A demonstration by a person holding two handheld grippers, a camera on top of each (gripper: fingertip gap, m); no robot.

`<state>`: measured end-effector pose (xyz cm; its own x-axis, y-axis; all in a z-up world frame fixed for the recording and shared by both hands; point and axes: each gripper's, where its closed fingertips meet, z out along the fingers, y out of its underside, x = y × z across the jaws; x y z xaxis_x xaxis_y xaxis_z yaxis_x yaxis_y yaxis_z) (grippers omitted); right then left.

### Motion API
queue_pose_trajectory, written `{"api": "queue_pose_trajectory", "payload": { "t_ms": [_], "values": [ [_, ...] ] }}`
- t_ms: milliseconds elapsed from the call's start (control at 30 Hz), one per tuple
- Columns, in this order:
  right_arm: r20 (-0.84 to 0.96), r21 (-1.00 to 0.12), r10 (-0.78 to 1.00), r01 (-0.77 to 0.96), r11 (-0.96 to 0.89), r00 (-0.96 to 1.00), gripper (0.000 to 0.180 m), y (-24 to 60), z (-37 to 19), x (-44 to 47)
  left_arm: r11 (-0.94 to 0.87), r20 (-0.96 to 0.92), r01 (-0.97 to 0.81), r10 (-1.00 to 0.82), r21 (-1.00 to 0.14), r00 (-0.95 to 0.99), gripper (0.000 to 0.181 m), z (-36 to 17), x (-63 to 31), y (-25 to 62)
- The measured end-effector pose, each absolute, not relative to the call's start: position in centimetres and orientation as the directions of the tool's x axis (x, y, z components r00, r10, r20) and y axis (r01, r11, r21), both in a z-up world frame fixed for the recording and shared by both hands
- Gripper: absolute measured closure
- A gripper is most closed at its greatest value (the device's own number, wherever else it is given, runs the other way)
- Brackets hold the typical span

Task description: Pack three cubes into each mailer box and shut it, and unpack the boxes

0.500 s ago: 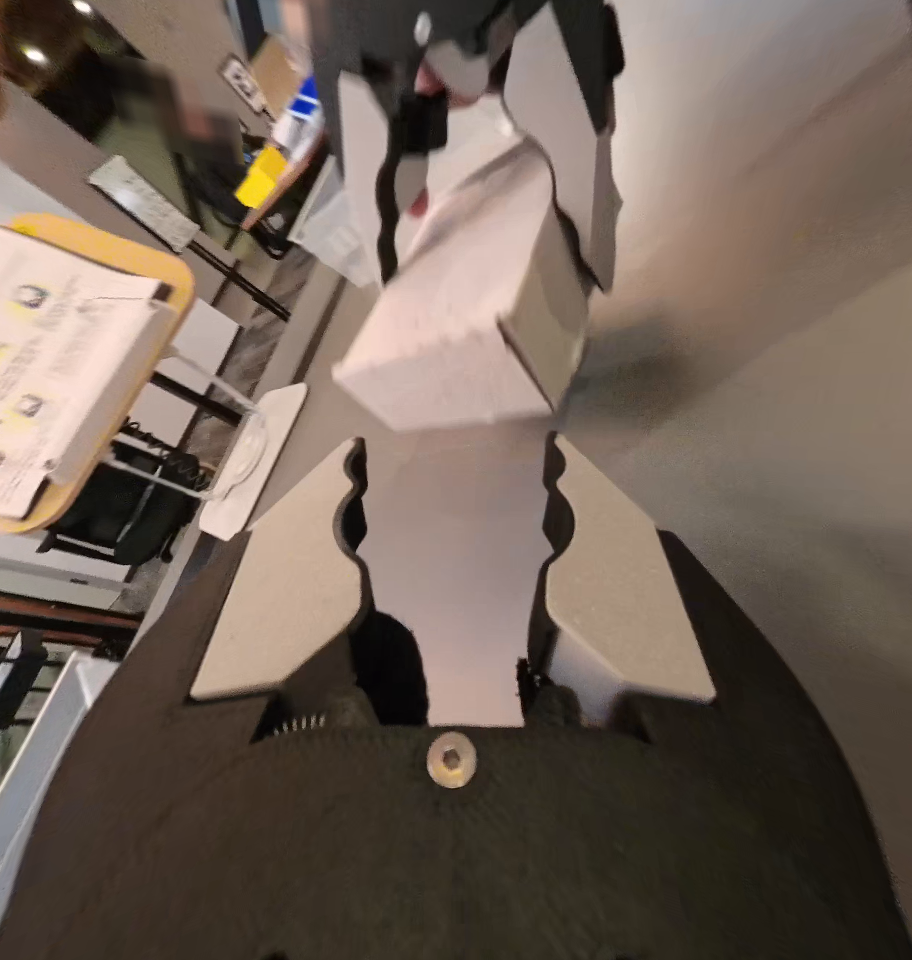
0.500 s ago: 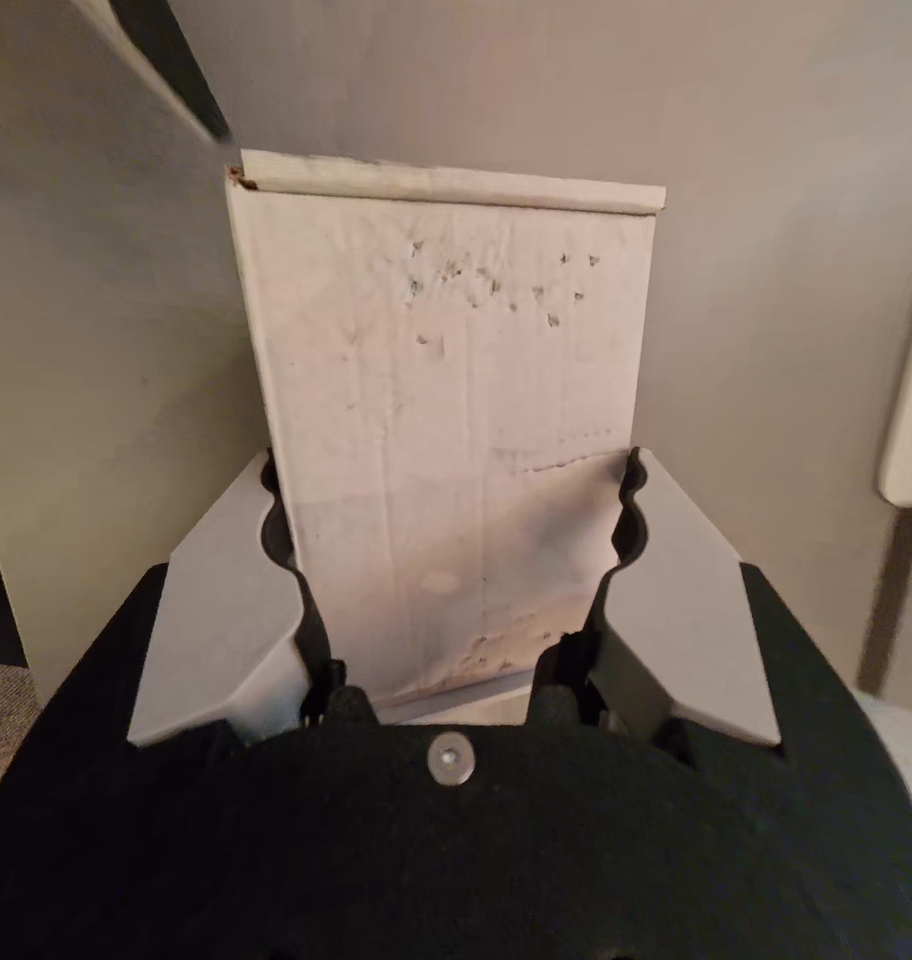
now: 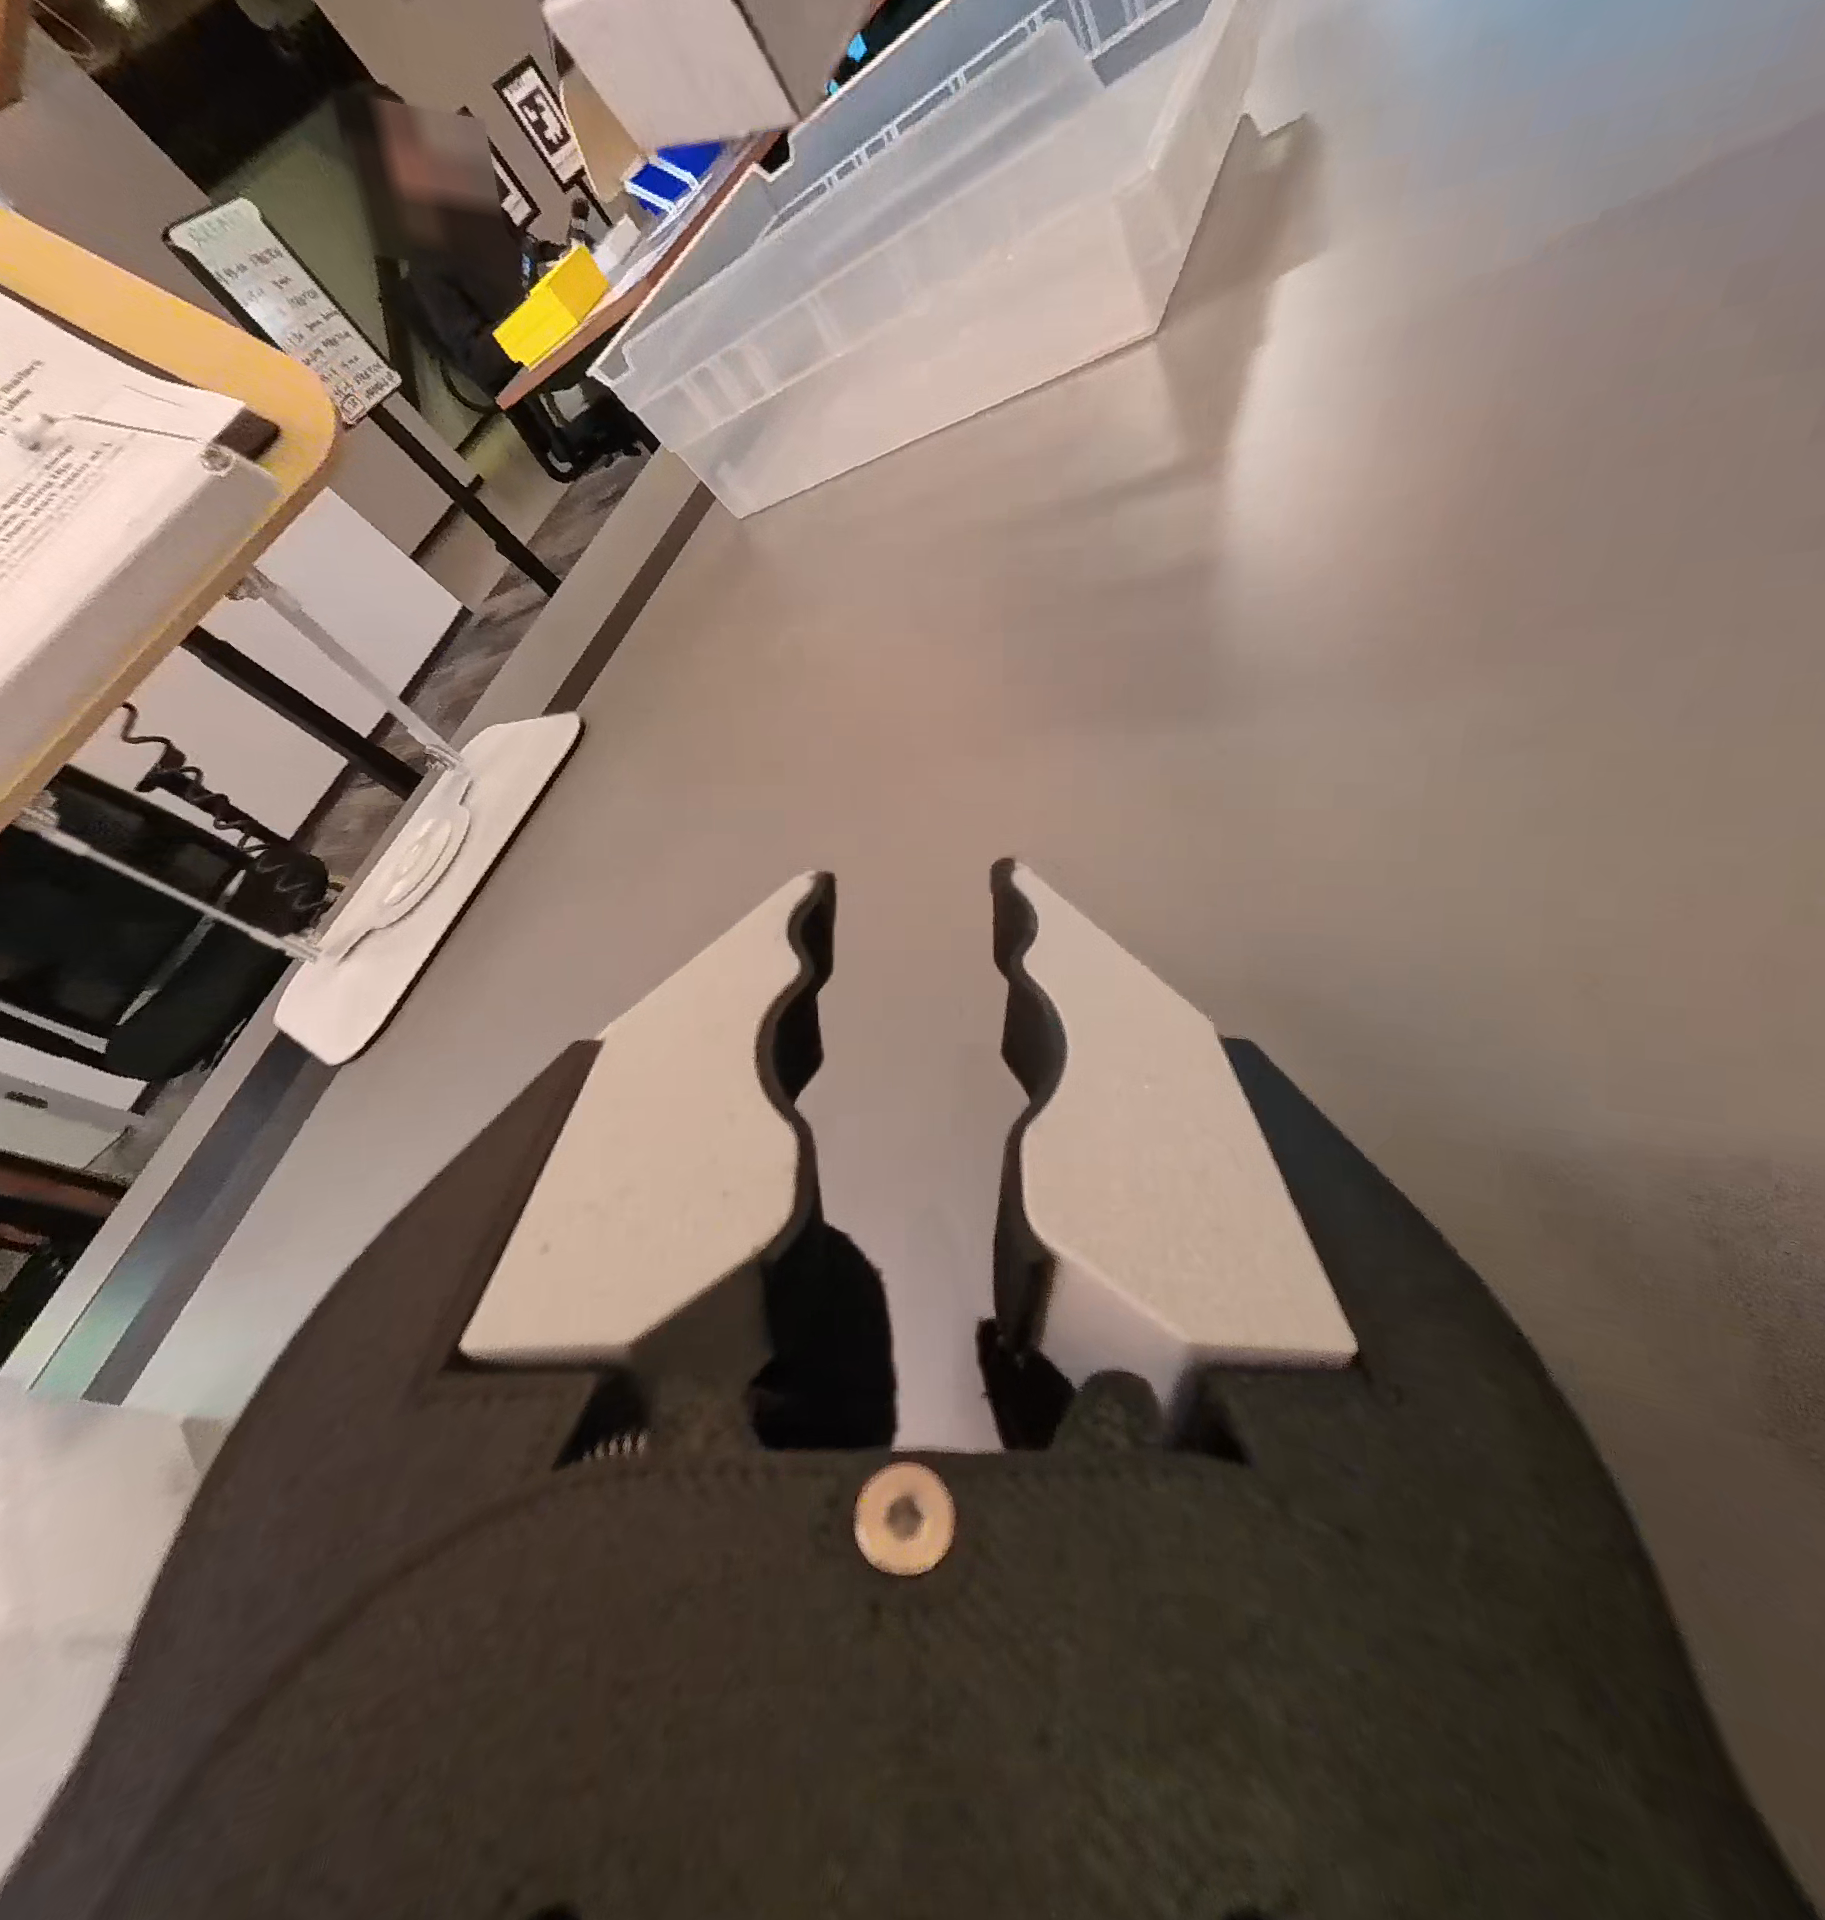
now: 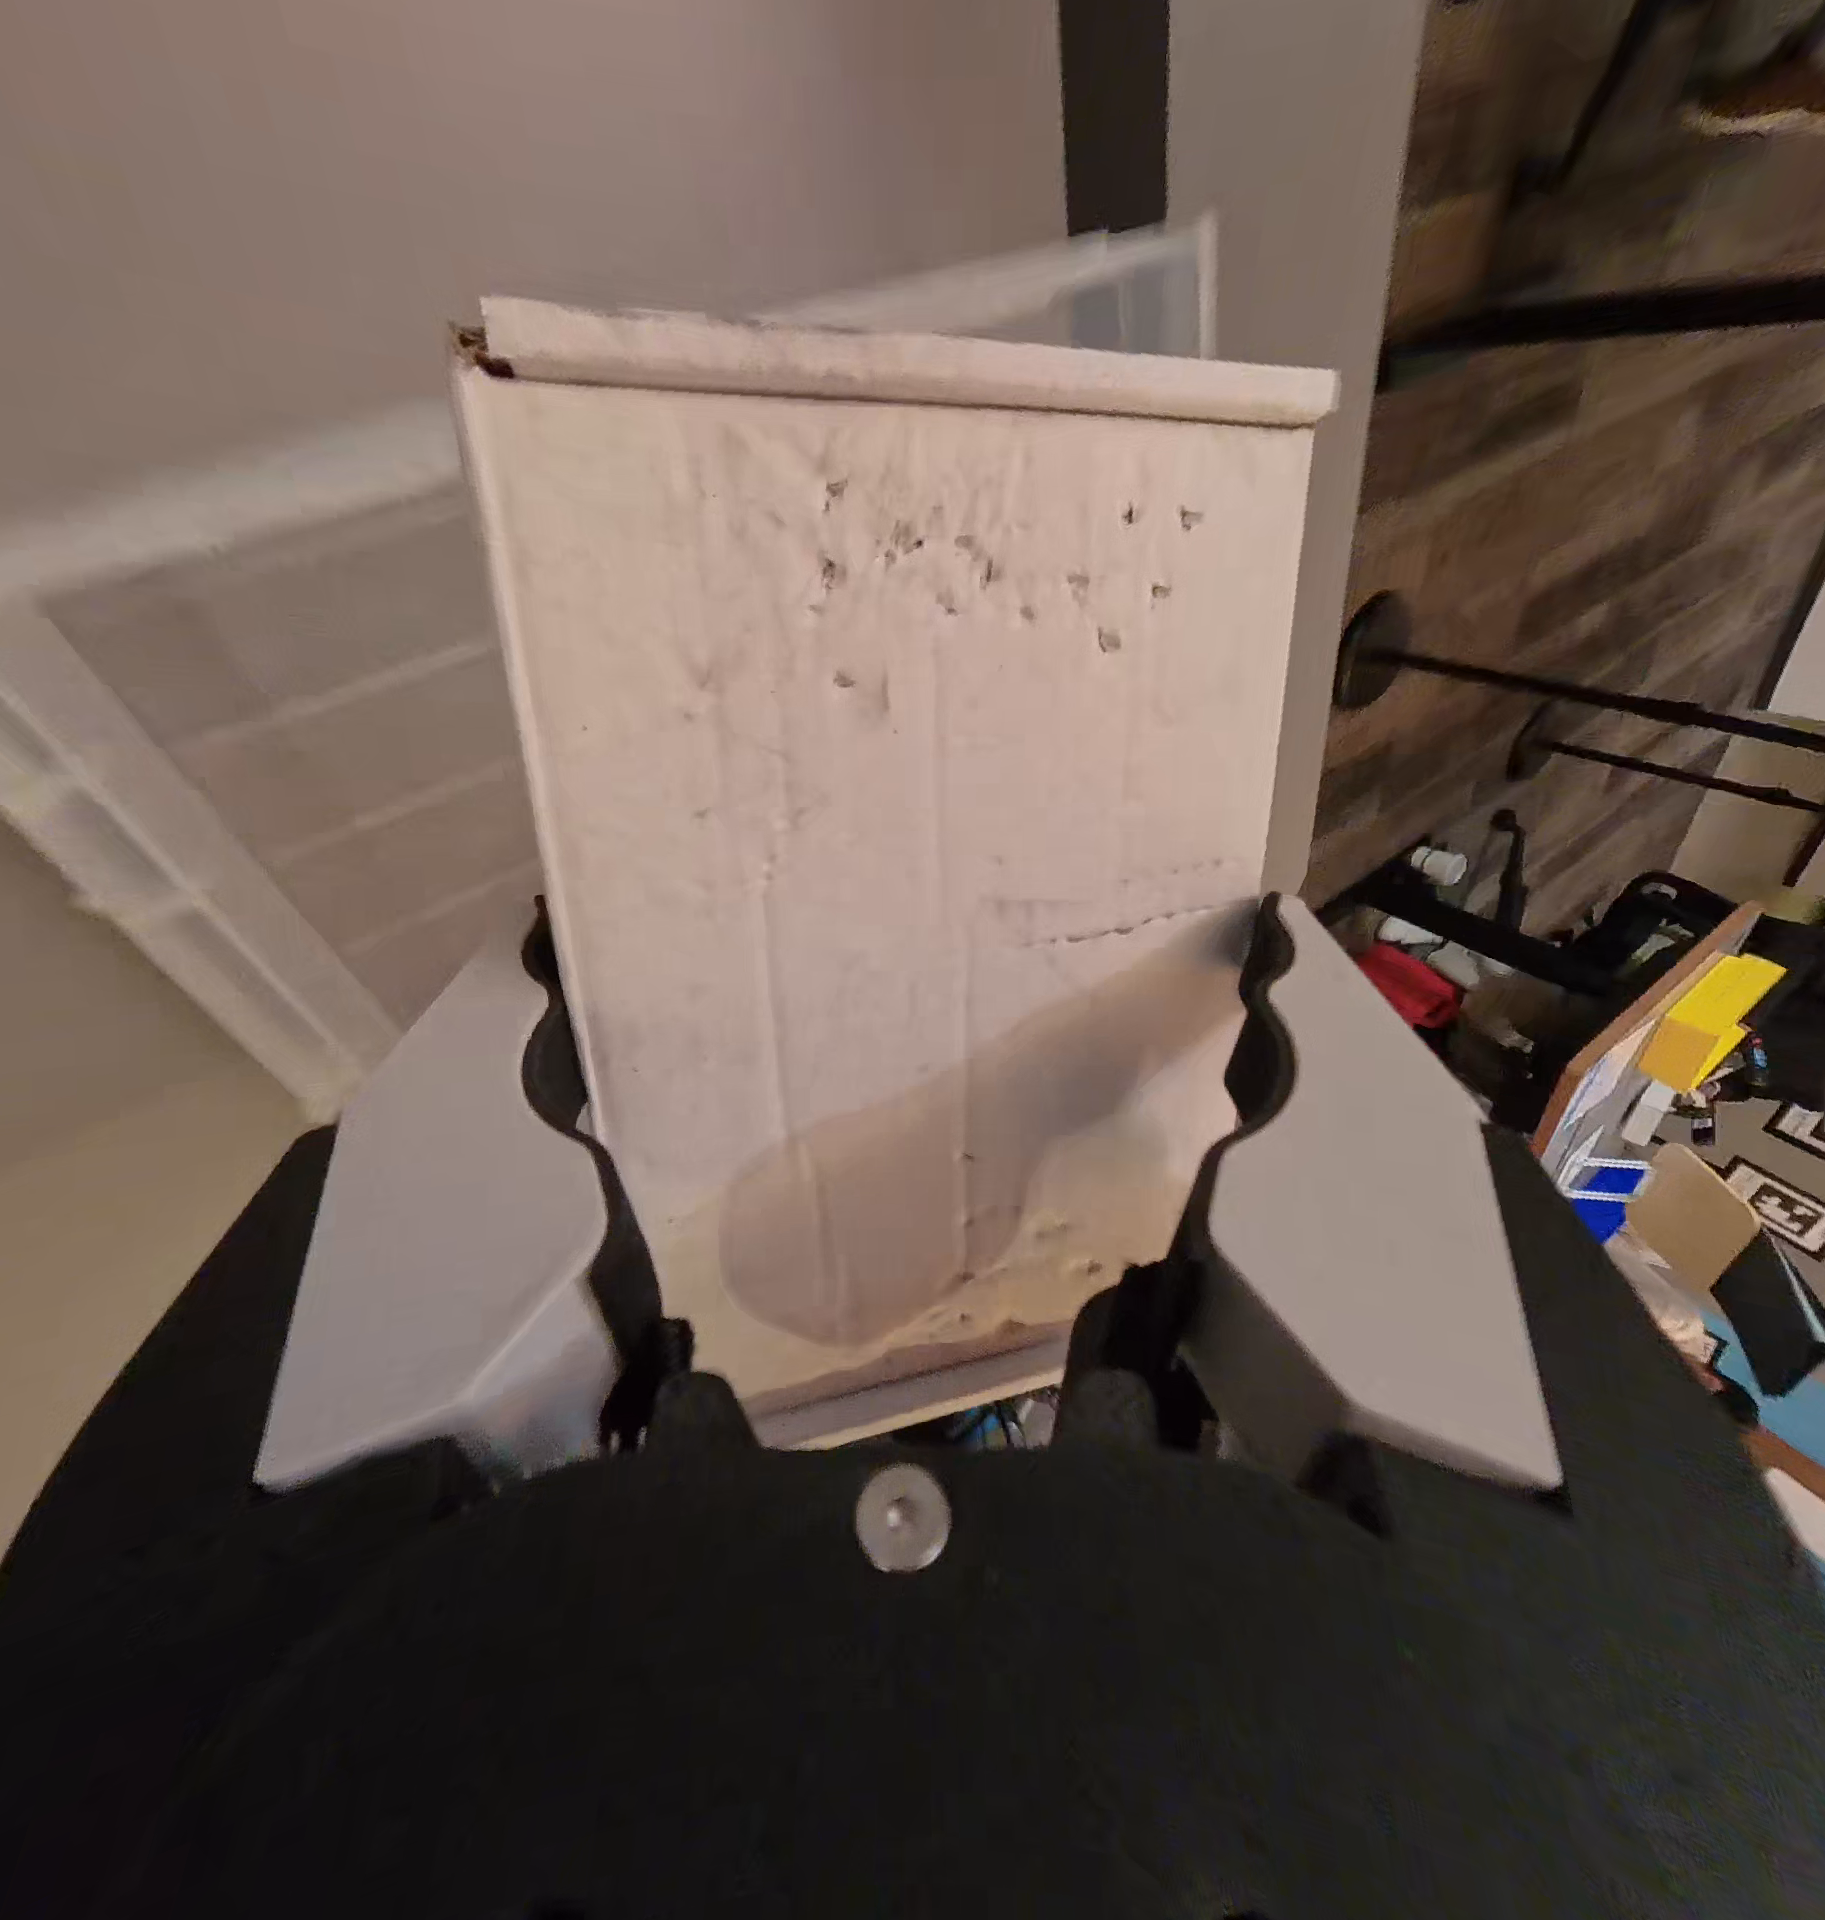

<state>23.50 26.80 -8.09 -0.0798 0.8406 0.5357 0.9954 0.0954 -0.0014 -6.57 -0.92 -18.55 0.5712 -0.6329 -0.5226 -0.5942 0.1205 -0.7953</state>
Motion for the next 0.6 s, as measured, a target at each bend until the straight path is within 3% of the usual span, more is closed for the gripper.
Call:
{"api": "queue_pose_trajectory", "payload": {
  "t_ms": [167, 433, 600],
  "values": [
    [0.475, 0.057, 0.87, 0.991, 0.117, -0.13, 0.054, 31.0, -12.6, 24.7, 0.142, -0.534, -0.587, -0.621, -0.797, 0.574, 0.153, -18.5, -6.7, -0.5],
    [0.339, 0.041, 0.925, 0.985, 0.169, -0.173, 0.053, 33.3, -19.6, 23.3, 0.156, -0.546, -0.595, -0.621, -0.789, 0.562, 0.15, -18.5, -6.7, -0.5],
    [0.312, 0.204, 0.913, 0.957, 0.204, -0.261, 0.056, 34.1, -21.7, 24.6, 0.164, -0.566, -0.617, -0.624, -0.77, 0.539, 0.148, -18.9, -6.4, -0.6]
  ]
}}
